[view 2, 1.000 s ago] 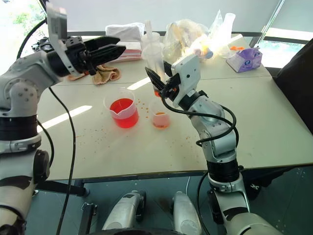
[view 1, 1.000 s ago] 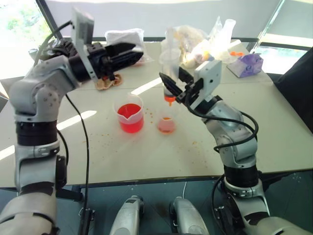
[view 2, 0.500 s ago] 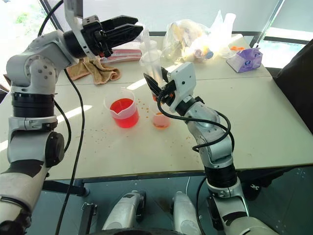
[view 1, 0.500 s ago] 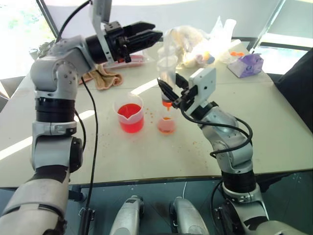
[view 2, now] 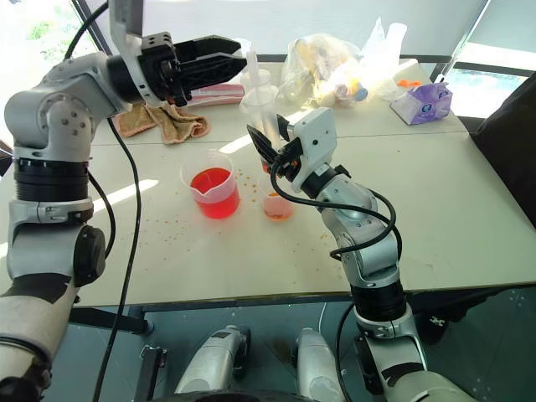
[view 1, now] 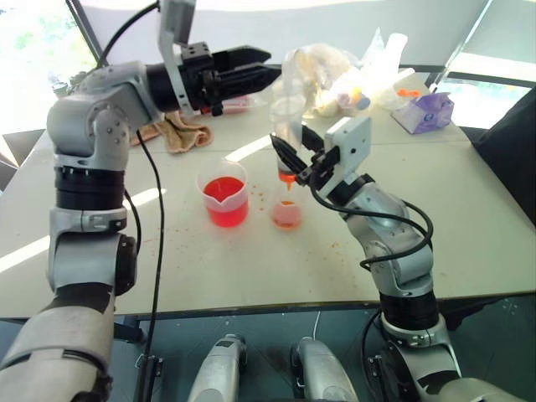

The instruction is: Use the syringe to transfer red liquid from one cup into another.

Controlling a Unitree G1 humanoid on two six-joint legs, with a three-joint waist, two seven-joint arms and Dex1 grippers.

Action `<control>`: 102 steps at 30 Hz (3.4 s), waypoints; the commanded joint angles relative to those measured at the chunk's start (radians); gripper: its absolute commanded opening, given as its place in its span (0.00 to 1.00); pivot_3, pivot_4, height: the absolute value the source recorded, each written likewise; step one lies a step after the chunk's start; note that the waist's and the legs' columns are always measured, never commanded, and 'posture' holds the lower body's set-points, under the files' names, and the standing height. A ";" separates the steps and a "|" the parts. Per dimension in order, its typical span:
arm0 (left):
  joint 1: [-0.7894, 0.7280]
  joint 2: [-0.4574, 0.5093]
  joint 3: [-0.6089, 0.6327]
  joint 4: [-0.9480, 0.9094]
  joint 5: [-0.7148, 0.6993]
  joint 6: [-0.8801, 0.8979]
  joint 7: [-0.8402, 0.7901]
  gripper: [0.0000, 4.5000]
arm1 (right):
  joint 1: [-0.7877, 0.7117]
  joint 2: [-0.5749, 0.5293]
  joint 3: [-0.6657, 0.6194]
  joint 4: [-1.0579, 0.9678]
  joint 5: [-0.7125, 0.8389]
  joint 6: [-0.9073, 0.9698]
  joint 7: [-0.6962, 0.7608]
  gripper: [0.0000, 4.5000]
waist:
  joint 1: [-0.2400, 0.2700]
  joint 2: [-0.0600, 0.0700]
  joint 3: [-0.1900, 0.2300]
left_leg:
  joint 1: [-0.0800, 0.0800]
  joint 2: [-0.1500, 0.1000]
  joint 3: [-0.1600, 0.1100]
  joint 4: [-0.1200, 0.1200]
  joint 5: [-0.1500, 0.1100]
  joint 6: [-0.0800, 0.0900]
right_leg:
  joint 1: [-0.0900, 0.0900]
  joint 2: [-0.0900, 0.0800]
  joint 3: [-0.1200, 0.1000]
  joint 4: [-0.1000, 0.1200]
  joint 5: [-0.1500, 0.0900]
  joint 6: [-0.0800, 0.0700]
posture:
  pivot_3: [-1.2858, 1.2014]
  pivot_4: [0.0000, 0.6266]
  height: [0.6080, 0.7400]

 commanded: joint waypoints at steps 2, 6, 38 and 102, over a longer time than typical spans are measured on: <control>-0.020 -0.022 -0.016 0.003 0.018 -0.017 -0.014 0.52 | -0.013 -0.005 -0.004 -0.029 0.005 -0.019 0.006 0.30 | -0.001 0.000 0.000 | 0.000 0.000 0.000 0.000 0.000 0.000 | 0.000 0.000 0.000 0.000 0.000 0.000 | 0.52 0.24 0.97; -0.013 -0.047 -0.040 0.017 0.041 -0.031 -0.025 0.52 | -0.007 -0.013 -0.004 -0.034 0.004 -0.016 0.006 0.30 | -0.002 0.000 0.000 | 0.000 0.000 0.000 0.000 0.000 0.000 | 0.000 0.000 0.000 0.000 0.000 0.000 | 0.52 0.24 0.97; 0.094 -0.103 -0.096 -0.070 0.080 0.036 -0.043 0.00 | -0.030 -0.024 -0.021 -0.056 0.015 0.007 0.008 0.30 | -0.001 0.000 0.000 | 0.000 0.000 0.000 0.000 0.000 0.000 | 0.000 0.000 0.000 0.000 0.000 0.000 | 0.52 0.24 0.97; 0.657 0.282 0.190 -0.726 -0.272 0.228 0.218 0.55 | -0.630 -0.231 0.008 0.780 0.040 1.165 -0.126 0.86 | -0.003 0.001 0.000 | 0.000 0.000 0.002 -0.001 -0.001 0.001 | -0.001 -0.001 0.000 -0.002 0.000 -0.001 | 0.52 0.24 0.97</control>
